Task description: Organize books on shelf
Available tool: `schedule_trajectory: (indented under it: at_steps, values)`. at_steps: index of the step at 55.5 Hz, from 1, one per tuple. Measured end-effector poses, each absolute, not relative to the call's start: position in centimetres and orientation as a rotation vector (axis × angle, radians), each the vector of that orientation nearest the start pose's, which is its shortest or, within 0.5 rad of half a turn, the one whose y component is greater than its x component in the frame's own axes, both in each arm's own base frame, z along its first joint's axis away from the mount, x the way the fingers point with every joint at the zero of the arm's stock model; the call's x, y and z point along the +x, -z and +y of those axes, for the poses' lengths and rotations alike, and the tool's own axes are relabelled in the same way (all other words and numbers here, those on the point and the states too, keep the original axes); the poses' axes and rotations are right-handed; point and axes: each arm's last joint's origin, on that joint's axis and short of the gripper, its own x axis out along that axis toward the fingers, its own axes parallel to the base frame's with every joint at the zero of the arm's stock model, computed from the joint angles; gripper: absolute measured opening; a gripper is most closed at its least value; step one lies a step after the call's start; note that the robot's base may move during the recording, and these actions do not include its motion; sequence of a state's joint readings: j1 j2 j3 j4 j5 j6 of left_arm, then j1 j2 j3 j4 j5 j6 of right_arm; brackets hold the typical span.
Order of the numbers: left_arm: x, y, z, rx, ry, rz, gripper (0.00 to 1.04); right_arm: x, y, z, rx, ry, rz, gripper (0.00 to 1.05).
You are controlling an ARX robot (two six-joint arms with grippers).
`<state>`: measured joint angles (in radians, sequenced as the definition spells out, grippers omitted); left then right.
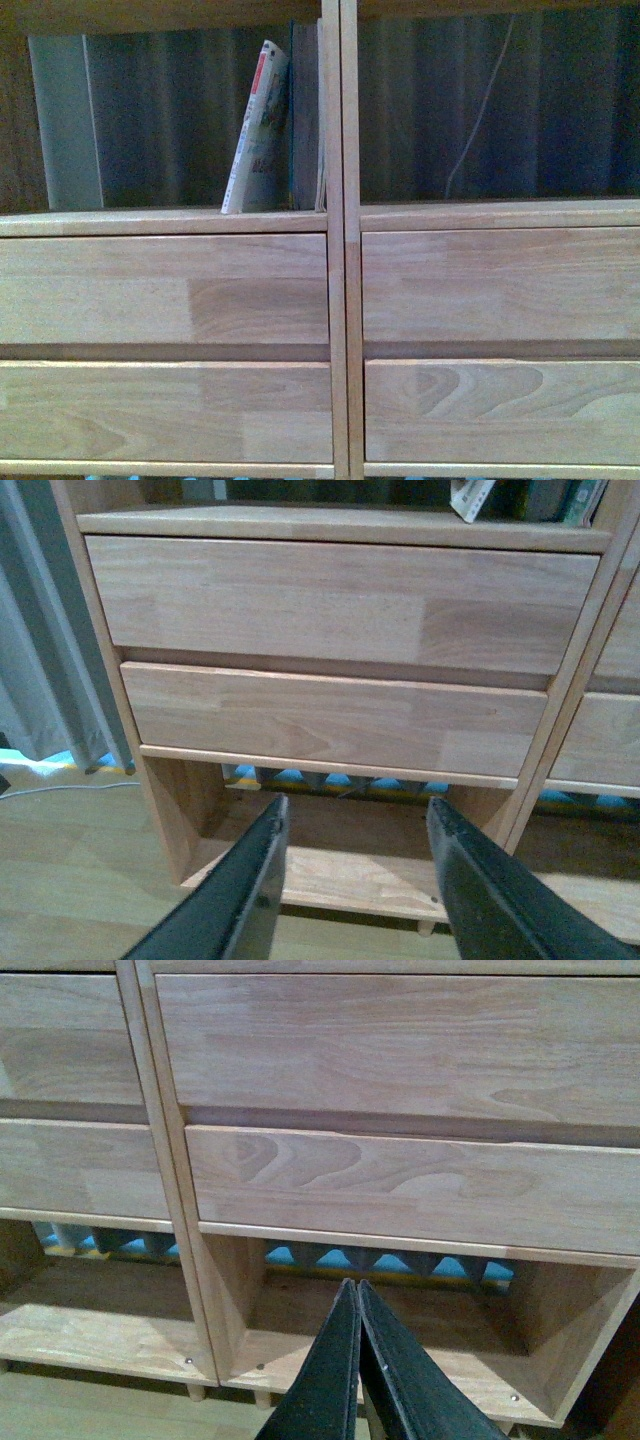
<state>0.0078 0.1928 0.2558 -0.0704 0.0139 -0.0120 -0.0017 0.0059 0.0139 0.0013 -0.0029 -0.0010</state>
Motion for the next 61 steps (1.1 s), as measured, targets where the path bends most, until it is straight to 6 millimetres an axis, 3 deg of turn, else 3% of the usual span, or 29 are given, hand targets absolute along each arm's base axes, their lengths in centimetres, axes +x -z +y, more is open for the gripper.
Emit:
schedule_trajectory:
  at_steps: [12,61]
  values:
    - [9.8,-20.8,0.0,-0.013,-0.002,0.006,0.03,9.7,-16.8,0.0,-0.001,0.001,-0.009,0.03]
    - [9.7,-16.7,0.0,-0.008,-0.002,0.0,0.03,9.7,-16.8,0.0,-0.001,0.0,-0.009,0.03]
